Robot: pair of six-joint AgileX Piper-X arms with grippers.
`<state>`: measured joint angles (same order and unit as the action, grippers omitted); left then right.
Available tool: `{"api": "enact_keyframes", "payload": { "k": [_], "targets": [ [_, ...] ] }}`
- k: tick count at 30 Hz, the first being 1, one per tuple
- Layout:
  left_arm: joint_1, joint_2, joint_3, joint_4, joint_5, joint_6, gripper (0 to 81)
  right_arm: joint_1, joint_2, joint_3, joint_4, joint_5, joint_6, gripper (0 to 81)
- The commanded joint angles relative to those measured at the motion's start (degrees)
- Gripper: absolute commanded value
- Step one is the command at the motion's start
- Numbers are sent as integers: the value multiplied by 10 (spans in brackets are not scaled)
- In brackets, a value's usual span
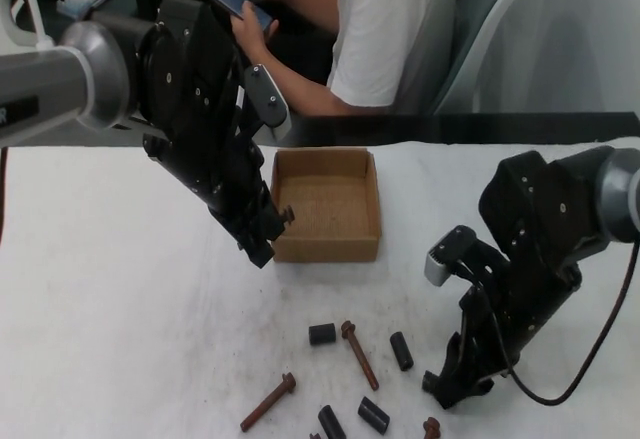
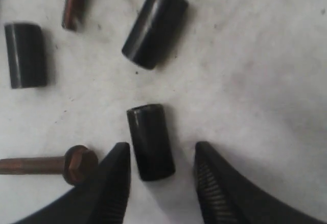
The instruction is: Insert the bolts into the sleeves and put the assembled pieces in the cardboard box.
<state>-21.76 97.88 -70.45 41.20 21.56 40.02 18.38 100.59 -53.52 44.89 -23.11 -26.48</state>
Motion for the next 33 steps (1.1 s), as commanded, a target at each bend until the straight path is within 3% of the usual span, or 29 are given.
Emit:
{"api": "enact_keyframes", "payload": {
  "k": [1,7,14,16,19,20,33],
  "targets": [
    [1,-10,-4,1,5,-2,2,11,24,7,1,-15,1,399],
    [1,-10,-4,1,5,-2,2,37,27,1,-14,-26,17,374],
    [1,-10,-4,2,5,-7,2,38,25,-8,1,-26,6,368],
    [1,-10,-4,2,5,-7,2,38,25,-8,1,-26,-3,293],
    [1,-10,-4,2,5,-12,2,38,25,-8,1,-26,-14,53],
    [1,-10,-4,2,5,-16,2,38,25,-8,1,-26,-18,10],
    [1,-15,-4,6,5,-16,2,26,3,-25,1,1,-28,8]
  ]
}}
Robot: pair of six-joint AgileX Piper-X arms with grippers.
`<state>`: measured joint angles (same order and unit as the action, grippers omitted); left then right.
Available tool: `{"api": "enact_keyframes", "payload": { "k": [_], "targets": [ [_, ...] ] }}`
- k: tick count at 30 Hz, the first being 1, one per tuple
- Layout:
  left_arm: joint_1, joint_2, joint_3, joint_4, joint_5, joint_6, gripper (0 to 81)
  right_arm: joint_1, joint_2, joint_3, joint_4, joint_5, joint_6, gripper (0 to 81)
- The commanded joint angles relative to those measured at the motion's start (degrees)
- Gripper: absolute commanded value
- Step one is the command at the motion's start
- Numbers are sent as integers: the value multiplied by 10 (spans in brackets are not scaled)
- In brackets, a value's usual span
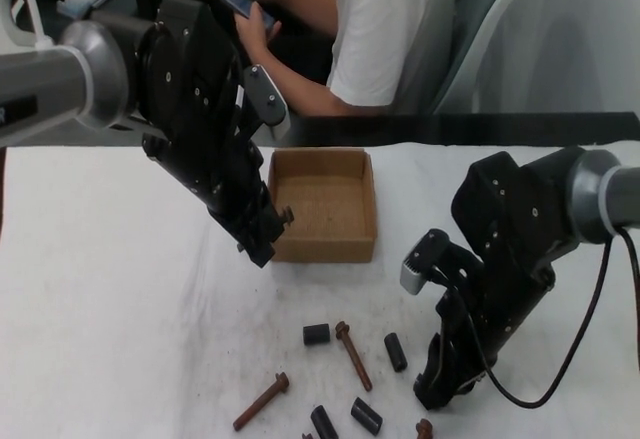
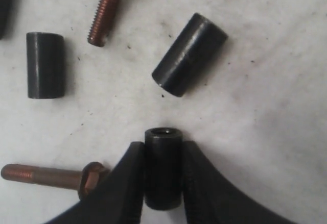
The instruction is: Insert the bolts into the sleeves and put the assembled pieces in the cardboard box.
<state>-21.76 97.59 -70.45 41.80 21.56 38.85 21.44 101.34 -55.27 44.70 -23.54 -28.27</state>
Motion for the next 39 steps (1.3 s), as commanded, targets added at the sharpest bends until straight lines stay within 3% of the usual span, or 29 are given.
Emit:
{"api": "enact_keyframes", "payload": {
  "k": [1,4,10,16,20,25,39],
  "targets": [
    [1,-14,-4,0,5,-4,2,-10,-15,-18,3,4,-10,8],
    [1,-15,-4,0,5,-9,2,-27,-51,-61,3,-30,10,8],
    [1,-17,-4,-6,18,-33,2,-63,-115,-145,-58,-179,117,8],
    [1,-29,-4,-6,18,-33,2,-70,-128,-155,-98,-178,150,8],
    [1,-33,-4,-7,18,-33,2,-67,-116,-155,-11,-80,66,8],
    [1,-33,-4,-7,17,-33,2,-67,-72,-120,84,-39,12,8],
    [1,-38,-4,-8,17,-33,2,-67,-54,-55,30,-44,22,8]
  ]
}}
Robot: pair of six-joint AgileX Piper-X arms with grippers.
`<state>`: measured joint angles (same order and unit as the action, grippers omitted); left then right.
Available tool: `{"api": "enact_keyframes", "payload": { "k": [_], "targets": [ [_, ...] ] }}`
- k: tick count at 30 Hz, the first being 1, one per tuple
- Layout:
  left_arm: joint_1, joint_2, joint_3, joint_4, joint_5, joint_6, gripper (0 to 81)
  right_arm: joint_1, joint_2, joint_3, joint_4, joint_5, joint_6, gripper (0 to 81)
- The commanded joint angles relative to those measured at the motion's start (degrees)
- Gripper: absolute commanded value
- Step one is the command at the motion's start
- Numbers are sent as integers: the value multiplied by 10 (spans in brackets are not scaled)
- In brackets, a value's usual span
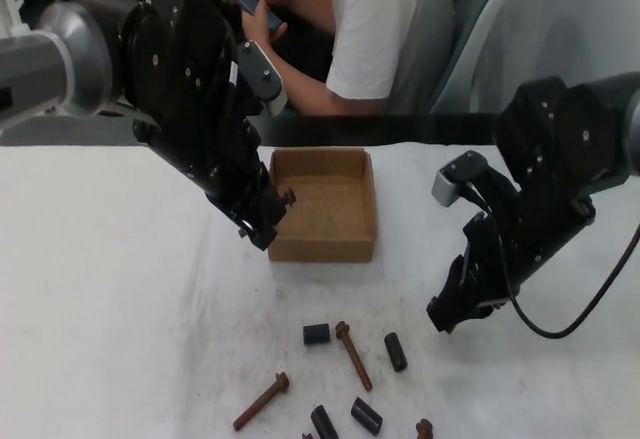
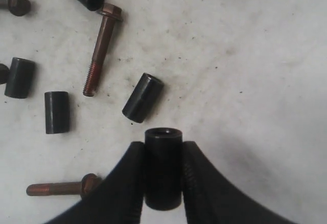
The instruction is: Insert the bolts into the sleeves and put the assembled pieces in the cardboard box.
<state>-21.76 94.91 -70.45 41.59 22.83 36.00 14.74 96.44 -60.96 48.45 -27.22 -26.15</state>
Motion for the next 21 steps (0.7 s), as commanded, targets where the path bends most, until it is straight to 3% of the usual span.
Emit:
{"api": "enact_keyframes", "payload": {
  "k": [1,15,21],
  "targets": [
    [1,-12,-4,-5,4,-4,2,1,-1,2,-8,-8,0,8],
    [1,-12,-4,-3,4,-4,2,46,43,0,-18,-12,12,8],
    [1,-12,-4,-2,4,-4,2,46,43,0,-18,-15,17,15]
  ]
}}
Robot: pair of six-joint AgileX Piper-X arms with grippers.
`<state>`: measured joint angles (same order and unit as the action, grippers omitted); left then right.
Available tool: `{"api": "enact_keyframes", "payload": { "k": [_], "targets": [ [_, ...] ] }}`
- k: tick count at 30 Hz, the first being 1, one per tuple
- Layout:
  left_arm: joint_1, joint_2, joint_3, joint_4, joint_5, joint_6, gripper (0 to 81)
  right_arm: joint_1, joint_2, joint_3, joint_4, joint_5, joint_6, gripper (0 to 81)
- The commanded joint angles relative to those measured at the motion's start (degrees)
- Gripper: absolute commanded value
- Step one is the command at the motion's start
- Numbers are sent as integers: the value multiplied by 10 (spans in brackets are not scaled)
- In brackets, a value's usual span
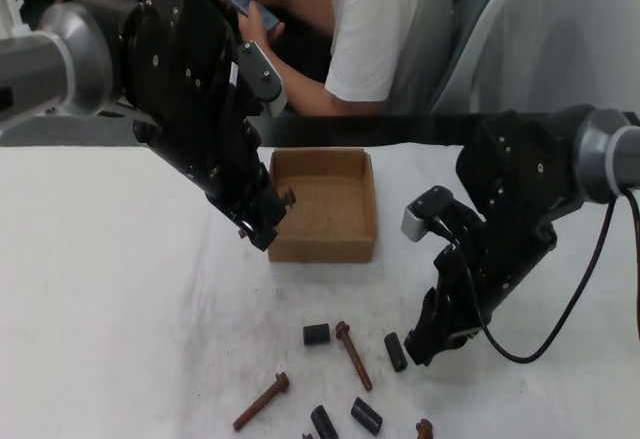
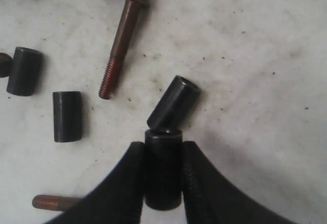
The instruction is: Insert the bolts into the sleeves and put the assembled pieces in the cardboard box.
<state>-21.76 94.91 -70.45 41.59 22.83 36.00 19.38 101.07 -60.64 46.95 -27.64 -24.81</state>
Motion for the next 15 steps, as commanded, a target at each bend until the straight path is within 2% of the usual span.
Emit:
{"api": "enact_keyframes", "payload": {
  "k": [1,4,7,15],
  "targets": [
    [1,-12,-4,0,4,-4,2,-1,-3,-3,-3,-11,4,47],
    [1,-12,-4,2,4,-4,2,-1,-3,-3,-3,-11,9,186],
    [1,-12,-4,2,4,-4,2,-1,-3,-3,-3,0,13,279],
    [1,-12,-4,2,4,-4,2,-1,-3,-3,-3,26,7,291]
  ]
}}
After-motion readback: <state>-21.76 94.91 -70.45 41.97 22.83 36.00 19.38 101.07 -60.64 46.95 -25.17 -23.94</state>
